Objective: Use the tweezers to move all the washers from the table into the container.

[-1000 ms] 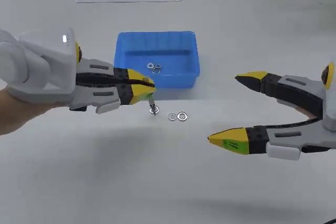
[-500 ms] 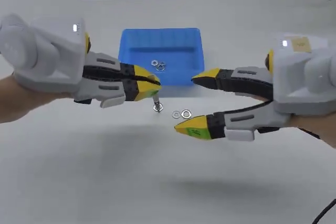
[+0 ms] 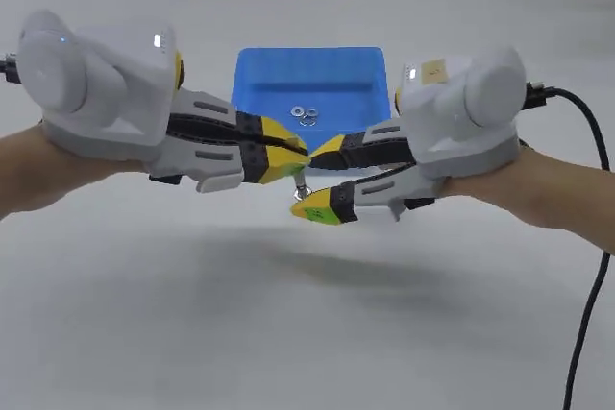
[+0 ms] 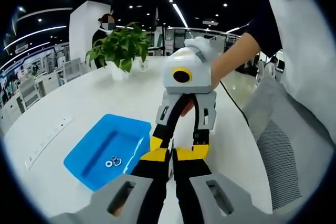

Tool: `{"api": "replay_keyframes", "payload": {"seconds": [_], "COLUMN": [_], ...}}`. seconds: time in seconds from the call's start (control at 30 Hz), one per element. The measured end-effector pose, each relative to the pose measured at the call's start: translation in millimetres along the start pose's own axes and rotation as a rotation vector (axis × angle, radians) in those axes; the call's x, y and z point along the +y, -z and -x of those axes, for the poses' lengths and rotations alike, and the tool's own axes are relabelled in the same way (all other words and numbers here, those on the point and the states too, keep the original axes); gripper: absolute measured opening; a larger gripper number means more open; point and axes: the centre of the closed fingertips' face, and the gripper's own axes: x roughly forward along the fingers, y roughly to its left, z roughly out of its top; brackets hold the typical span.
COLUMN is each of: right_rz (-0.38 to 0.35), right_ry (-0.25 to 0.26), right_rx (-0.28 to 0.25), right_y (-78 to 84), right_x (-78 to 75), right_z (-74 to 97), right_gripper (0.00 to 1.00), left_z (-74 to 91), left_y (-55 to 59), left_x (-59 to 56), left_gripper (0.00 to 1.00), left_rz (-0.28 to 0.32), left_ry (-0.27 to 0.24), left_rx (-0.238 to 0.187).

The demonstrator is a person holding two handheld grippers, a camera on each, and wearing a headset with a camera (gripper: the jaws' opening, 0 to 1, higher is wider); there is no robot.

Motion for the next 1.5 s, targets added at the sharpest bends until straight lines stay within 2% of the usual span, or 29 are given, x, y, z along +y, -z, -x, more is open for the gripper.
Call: {"api": "replay_keyframes", "payload": {"seconds": [0.27, 0.33, 0.47, 0.77, 0.87, 1.0, 1.1, 1.17, 1.3, 1.33, 1.37, 1.43, 1.5], "right_rz": [0.033, 0.071, 0.086, 0.138, 0.163, 0.172, 0.164, 0.163, 0.166, 0.165, 0.163, 0.167, 0.177], "right_ry": [-0.026, -0.022, -0.009, -0.003, 0.004, 0.01, 0.016, 0.019, 0.028, 0.032, 0.034, 0.037, 0.039], "right_rx": [0.02, 0.05, 0.056, 0.083, 0.092, 0.09, 0.086, 0.08, 0.073, 0.069, 0.066, 0.066, 0.07], "right_y": [-2.9, 0.9, -0.3, 2.2, 2.2, 2.2, 1.6, 1.0, -2.4, -4.3, -5.8, -8.8, -10.2], "right_x": [5.4, 5.7, 3.6, -1.8, -0.7, 0.6, 1.5, 2.1, 2.7, 2.2, 1.8, 2.6, 3.0], "right_z": [-5.2, -6.1, -6.2, -6.9, -7.3, -6.9, -7.4, -7.5, -6.9, -6.4, -6.0, -5.1, -4.2], "right_gripper": [0.23, 0.22, 0.17, 0.12, 0.11, 0.11, 0.1, 0.1, 0.1, 0.1, 0.1, 0.1, 0.1], "left_z": [0.3, -0.3, -1.6, -3.6, -4.7, -4.2, -2.9, 0.0, 8.6, 10.8, 13.9, 18.9, 25.2], "left_y": [1.2, 1.0, 0.8, 0.9, -0.3, 0.0, -2.0, -5.2, -10.5, -12.1, -12.8, -11.1, -5.5], "left_x": [1.5, 1.1, -1.0, -2.2, -3.2, -4.2, -7.3, -8.5, -10.7, -13.5, -17.9, -17.5, -19.3], "left_gripper": [0.06, 0.07, 0.07, 0.07, 0.07, 0.08, 0.2, 0.23, 0.29, 0.33, 0.37, 0.42, 0.42], "left_rz": [0.007, 0.007, 0.004, -0.002, -0.027, -0.02, -0.011, -0.017, 0.012, 0.046, 0.113, 0.096, 0.107], "left_ry": [-0.005, -0.004, 0.001, 0.001, -0.005, -0.016, -0.019, -0.035, -0.062, -0.058, -0.051, -0.082, -0.113], "left_rx": [0.003, 0.003, 0.005, 0.011, 0.031, 0.042, 0.034, 0.028, 0.006, -0.009, -0.028, -0.038, -0.035]}}
